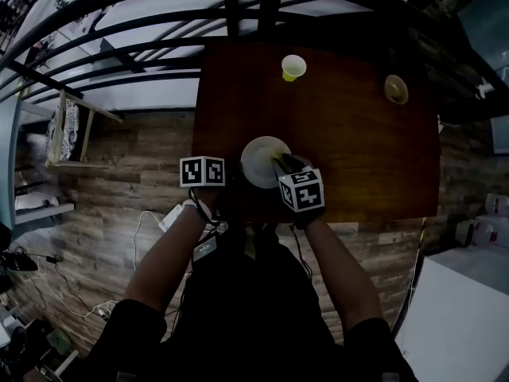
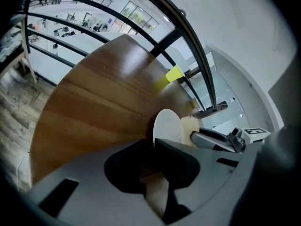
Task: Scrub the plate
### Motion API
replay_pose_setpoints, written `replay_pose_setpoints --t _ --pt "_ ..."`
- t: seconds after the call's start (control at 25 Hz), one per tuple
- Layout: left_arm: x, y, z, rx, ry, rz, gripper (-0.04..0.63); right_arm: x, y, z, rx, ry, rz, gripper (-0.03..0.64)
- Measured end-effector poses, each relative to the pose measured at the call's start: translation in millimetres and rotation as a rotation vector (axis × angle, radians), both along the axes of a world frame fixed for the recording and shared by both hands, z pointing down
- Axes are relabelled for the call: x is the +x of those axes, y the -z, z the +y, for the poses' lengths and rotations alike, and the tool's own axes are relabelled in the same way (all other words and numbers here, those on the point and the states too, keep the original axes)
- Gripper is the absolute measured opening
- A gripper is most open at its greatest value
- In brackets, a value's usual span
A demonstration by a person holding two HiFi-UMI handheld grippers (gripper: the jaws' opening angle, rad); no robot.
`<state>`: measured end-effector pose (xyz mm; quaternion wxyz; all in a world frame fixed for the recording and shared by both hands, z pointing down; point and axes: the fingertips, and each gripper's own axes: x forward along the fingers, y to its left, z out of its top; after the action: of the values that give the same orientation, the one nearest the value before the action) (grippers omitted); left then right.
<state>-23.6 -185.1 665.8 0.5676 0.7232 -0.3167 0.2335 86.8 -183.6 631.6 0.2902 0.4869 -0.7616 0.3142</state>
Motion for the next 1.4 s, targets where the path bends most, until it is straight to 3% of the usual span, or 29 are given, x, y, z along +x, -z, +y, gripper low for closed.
replay_pose_setpoints --t 0.28,0.52,0.88,1.12,1.4 --pt "-0.2 1.1 2.4 0.009 -0.005 -0.015 0.063 35.2 4.8 15.7 0.0 -0.075 0.011 0.118" --pt "1.1 1.2 4.9 0.003 -0.001 -0.009 0.063 40.2 12.1 15.8 0.005 -0.136 -0.029 0.118" --pt "-0.9 1.6 11.2 -0.003 0.044 0.057 0.06 -31.7 24.3 6.5 0.001 -0.106 -0.221 0.118" --pt "-5.7 1.3 9.8 0.003 0.057 0.081 0.058 -82.6 9.5 5.5 -0.046 -0.022 -0.251 0.118" --pt "-11.3 -2.8 7.4 0.001 0.071 0.098 0.052 -93.6 -4.2 1.7 -0.08 -0.027 -0.279 0.118"
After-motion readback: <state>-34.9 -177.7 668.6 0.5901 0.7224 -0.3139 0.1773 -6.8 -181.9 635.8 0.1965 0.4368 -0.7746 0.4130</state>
